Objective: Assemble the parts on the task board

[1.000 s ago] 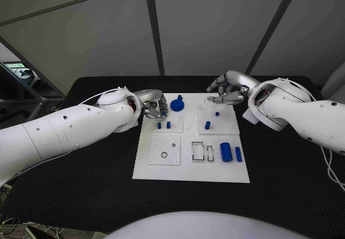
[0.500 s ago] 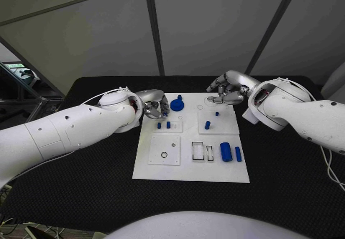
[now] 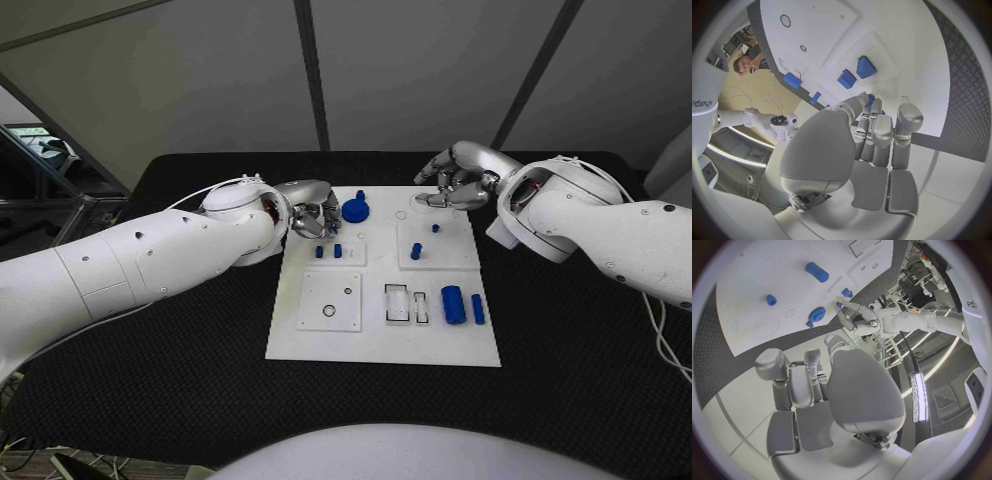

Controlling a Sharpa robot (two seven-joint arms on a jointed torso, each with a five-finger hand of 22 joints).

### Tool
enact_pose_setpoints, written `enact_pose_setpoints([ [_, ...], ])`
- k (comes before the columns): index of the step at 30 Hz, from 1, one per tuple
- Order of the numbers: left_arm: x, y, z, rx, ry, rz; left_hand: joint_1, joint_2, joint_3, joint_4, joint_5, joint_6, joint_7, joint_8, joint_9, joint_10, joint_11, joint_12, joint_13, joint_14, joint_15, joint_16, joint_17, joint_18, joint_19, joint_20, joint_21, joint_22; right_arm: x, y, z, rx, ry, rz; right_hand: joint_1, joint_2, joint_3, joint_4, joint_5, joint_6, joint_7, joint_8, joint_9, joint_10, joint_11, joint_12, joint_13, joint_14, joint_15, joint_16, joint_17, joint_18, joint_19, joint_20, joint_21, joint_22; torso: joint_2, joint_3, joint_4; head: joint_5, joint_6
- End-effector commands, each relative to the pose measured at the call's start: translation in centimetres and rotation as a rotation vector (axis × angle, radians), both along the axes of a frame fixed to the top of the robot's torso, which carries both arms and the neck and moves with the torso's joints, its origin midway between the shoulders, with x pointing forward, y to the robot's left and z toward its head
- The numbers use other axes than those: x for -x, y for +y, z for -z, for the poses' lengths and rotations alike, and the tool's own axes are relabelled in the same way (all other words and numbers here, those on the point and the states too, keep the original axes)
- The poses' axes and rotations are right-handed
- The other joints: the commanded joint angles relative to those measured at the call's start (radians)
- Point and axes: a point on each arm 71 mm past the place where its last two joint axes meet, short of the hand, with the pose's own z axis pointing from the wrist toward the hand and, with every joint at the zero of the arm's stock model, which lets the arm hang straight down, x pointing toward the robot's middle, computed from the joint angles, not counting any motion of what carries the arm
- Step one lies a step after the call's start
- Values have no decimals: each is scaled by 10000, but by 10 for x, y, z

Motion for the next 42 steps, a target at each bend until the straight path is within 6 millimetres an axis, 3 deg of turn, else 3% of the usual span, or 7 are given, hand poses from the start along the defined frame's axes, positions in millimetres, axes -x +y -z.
enact_pose_setpoints([
  [1, 0, 0, 2, -163, 275, -30, -94, -20, 49, 0, 0, 84, -17, -41, -6, 63, 6, -57, -4, 45, -23, 24, -24, -163, 54, -8, 11, 1, 0, 1, -1, -27, -37, -49, -56, 22, 69, -8, 56, 66, -9, 24, 17, -2, -47, -3, -6, 32, -77, -35, -10, 110, -57, -29, -34, -8, -1, 2, -3, -10, -6],
  [12, -2, 0, 4, -278, 404, -99, -160, -59, 43, 0, -26, 16, -11, -125, -34, 42, 15, -116, -11, 23, -17, 7, -61, -146, -1, -8, -68, -34, 0, 0, -1, -18, -29, -36, -56, 22, 69, -8, 56, 66, -9, 24, 17, -2, -47, -3, -6, 32, -77, -35, -10, 110, -57, -29, -34, -8, -5, 1, 2, -28, -23],
  [20, -3, 2, 2, -137, 233, -183, -520, -347, -124, 86, -49, -1317, -32, -1023, -263, -102, 1, -427, -66, -44, -16, -35, -233, -123, -49, -7, -206, -53, 0, -1, -1, -18, -35, -22, -56, 22, 69, -8, 56, 66, -9, 24, 17, -2, -47, -3, -6, 32, -77, -35, -10, 110, -57, -29, -34, -8, -5, 0, 4, -33, -31],
  [27, -4, 5, 2, -28, 234, -332, -583, -413, -260, 109, -45, -1849, -38, -1328, -253, -300, 84, -672, -144, -254, 41, -239, -729, -87, -178, 38, -458, -165, 0, -2, -1, -14, -37, 3, -58, 20, 76, -9, 74, 68, -11, 33, 16, -33, -49, -32, -54, 26, -80, -57, -40, 116, -73, -32, -55, -39, -8, -3, 8, -34, -24],
  [35, -4, 11, 2, -57, 233, -475, -583, -438, -303, 107, -46, -1929, -34, -1370, -250, -315, 92, -704, -152, -282, 48, -266, -802, -74, -211, 44, -522, -196, -2, -6, 0, 109, 81, 128, 99, 1, 457, -42, 94, 212, -50, 225, 16, -1307, -88, -2155, -2270, -241, -134, -788, -936, 272, -518, -85, -681, -885, -14, -10, 9, -21, 0],
  [37, -4, 14, 2, -38, 180, -516, -580, -440, -307, 106, -45, -1933, -34, -1371, -249, -319, 93, -708, -154, -295, 48, -278, -832, -70, -220, 45, -537, -204, -2, -9, 1, 204, 79, 167, 319, 26, 731, -113, -131, 368, -63, 251, 0, -1206, -87, -2827, -2852, -240, -134, -963, -1132, 275, -492, -128, -733, -930, -13, -15, 7, -16, 9],
  [42, -4, 28, -2, 360, -106, -711, -624, -448, -401, 145, -45, -1623, 58, -1201, -178, -394, 141, -809, -189, -495, 84, -474, -1290, -9, -416, 72, -867, -380, -3, -18, 2, 857, -156, 137, 696, -182, 1266, -410, -958, 967, -109, 232, -27, -905, -105, -5029, -4635, -33, -169, -1014, -1132, 221, -183, -169, -574, -653, -20, -20, 11, -28, 37],
])
